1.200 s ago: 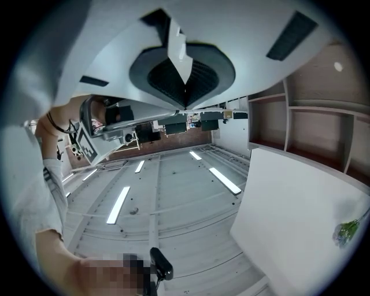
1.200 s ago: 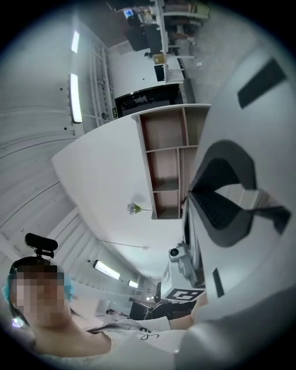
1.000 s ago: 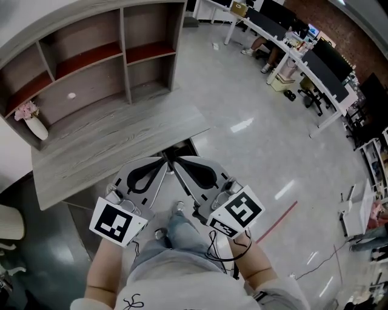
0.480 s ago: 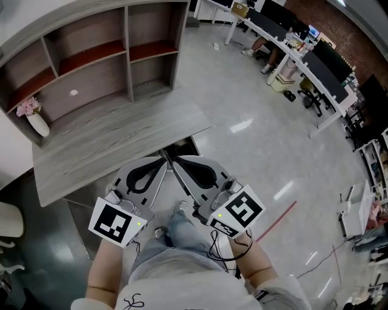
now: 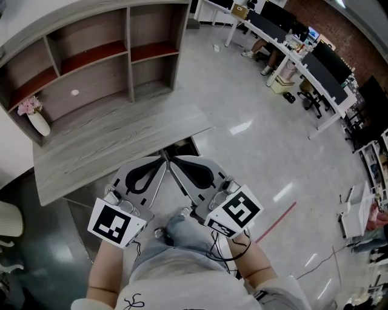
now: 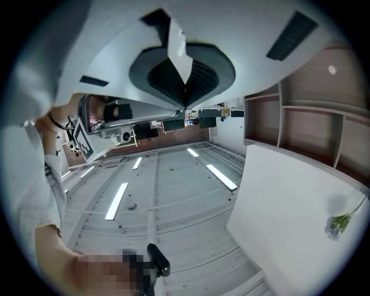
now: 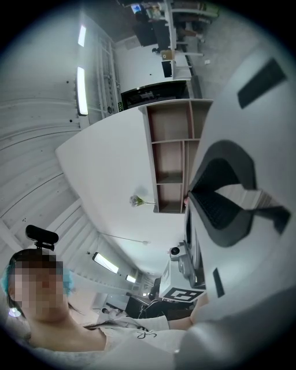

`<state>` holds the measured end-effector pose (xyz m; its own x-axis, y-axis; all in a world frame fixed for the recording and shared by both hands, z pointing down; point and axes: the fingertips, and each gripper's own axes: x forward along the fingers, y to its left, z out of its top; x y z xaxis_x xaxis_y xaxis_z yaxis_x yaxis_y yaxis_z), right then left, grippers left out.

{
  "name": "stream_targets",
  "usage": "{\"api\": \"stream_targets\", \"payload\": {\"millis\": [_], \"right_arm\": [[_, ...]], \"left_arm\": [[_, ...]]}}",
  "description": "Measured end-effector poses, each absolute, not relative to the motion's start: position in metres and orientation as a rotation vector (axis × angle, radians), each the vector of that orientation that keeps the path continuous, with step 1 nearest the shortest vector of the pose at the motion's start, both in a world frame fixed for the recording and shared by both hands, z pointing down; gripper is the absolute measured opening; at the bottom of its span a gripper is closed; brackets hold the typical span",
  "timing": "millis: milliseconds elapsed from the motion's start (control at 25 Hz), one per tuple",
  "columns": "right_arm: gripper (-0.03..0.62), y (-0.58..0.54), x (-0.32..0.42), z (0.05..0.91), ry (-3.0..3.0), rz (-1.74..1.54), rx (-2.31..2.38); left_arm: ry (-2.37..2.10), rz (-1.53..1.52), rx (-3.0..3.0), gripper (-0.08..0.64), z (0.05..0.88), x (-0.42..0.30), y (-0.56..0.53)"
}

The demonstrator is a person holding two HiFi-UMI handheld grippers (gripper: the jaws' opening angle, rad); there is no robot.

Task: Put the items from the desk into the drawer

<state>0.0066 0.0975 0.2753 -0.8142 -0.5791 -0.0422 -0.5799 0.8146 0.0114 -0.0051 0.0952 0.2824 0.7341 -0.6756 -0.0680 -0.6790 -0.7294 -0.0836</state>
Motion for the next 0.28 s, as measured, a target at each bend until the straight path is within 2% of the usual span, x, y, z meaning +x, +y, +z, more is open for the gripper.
{"api": "stream_targets", "payload": {"millis": [280], "right_arm": [[0.008, 0.0976, 0.0036, 0.2763, 2.958, 0.042, -0.929]], "left_arm": [[1.121, 0.059, -2.826, 0.008, 0.2828, -0.0076, 0.0951]]}}
